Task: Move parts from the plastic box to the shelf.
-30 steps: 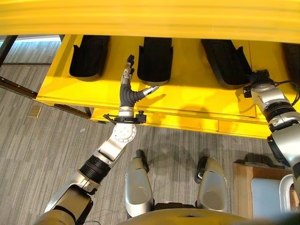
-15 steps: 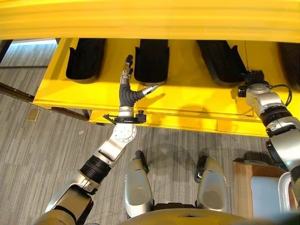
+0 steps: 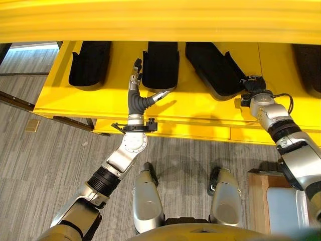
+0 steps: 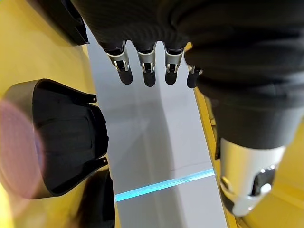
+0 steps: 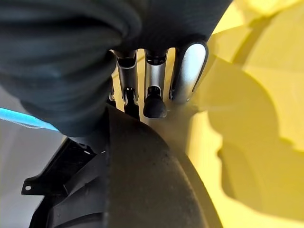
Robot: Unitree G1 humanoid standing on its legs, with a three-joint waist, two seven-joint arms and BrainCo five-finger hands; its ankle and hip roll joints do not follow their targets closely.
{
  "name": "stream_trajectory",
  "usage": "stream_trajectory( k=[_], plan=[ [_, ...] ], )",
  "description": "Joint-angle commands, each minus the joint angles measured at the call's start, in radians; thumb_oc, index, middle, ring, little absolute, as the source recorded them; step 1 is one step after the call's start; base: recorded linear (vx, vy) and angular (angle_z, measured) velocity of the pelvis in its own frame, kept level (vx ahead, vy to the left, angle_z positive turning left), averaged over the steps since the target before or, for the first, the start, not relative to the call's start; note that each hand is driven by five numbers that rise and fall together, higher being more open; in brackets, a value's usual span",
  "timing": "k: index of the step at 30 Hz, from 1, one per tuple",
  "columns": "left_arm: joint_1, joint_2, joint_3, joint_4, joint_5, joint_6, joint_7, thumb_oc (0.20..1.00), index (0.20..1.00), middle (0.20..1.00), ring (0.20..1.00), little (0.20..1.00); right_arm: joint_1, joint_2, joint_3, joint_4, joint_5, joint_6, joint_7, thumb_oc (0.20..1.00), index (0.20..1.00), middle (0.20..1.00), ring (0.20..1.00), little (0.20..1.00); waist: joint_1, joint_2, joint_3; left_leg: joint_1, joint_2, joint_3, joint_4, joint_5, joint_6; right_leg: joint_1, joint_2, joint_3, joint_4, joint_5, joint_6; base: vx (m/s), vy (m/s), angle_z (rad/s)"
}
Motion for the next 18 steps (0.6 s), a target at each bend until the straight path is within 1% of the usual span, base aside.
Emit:
stream_trajectory(
  k=[1, 3, 4, 8, 15, 18],
  plan=[
    [-0.047, -0.001, 0.005, -0.087, 0.004, -0.044, 0.022, 1.0, 1.0, 1.0, 1.0, 1.0, 0.08, 0.15, 0.014, 0.01, 0.063, 0.022, 0.005, 0.2, 0.2, 0.2, 0.2, 0.2, 0.034, -0.001, 0.057, 0.044, -0.035, 0.085, -0.012, -0.037, 0.085, 0.044, 0.022, -0.057, 0.154, -0.1, -0.042, 0.0, 0.0, 0.0],
    [-0.045, -0.002, 0.003, -0.093, 0.008, -0.04, 0.025, 1.0, 1.0, 1.0, 1.0, 1.0, 0.091, 0.152, 0.013, -0.006, 0.085, 0.024, -0.026, 0.2, 0.2, 0.2, 0.2, 0.2, 0.032, -0.003, 0.057, 0.042, -0.035, 0.086, -0.011, -0.036, 0.085, 0.043, 0.022, -0.056, 0.154, -0.099, -0.041, 0.0, 0.0, 0.0],
    [-0.046, -0.004, 0.003, -0.093, 0.008, -0.036, 0.023, 1.0, 1.0, 1.0, 1.0, 1.0, 0.095, 0.156, 0.01, -0.012, 0.111, 0.017, -0.057, 0.2, 0.2, 0.2, 0.2, 0.2, 0.031, -0.003, 0.057, 0.044, -0.035, 0.087, -0.014, -0.035, 0.085, 0.046, 0.023, -0.055, 0.15, -0.097, -0.04, 0.0, 0.0, 0.0],
    [-0.046, -0.005, 0.0, -0.091, 0.015, -0.032, 0.027, 1.0, 1.0, 1.0, 1.0, 1.0, 0.106, 0.159, -0.03, 0.001, 0.137, -0.039, -0.125, 0.2, 0.2, 0.2, 0.2, 0.2, 0.027, -0.001, 0.057, 0.044, -0.036, 0.088, -0.01, -0.039, 0.087, 0.05, 0.028, -0.051, 0.142, -0.094, -0.04, 0.0, 0.0, 0.0],
    [-0.055, -0.007, -0.011, -0.094, 0.006, -0.022, 0.049, 1.0, 1.0, 1.0, 1.0, 1.0, 0.125, 0.174, -0.096, 0.031, 0.239, -0.092, -0.22, 0.2, 0.2, 0.2, 0.2, 0.2, 0.016, 0.004, 0.057, 0.047, -0.036, 0.088, -0.001, -0.046, 0.088, 0.057, 0.032, -0.045, 0.14, -0.094, -0.042, 0.01, 0.004, -0.01],
    [-0.056, -0.006, -0.011, -0.092, 0.0, -0.02, 0.047, 1.0, 1.0, 1.0, 1.0, 1.0, 0.131, 0.175, -0.122, 0.047, 0.262, -0.106, -0.231, 0.2, 0.2, 0.2, 0.2, 0.2, 0.014, 0.008, 0.057, 0.049, -0.038, 0.087, -0.003, -0.045, 0.088, 0.059, 0.034, -0.043, 0.137, -0.093, -0.043, 0.0, 0.0, 0.0]
  ],
)
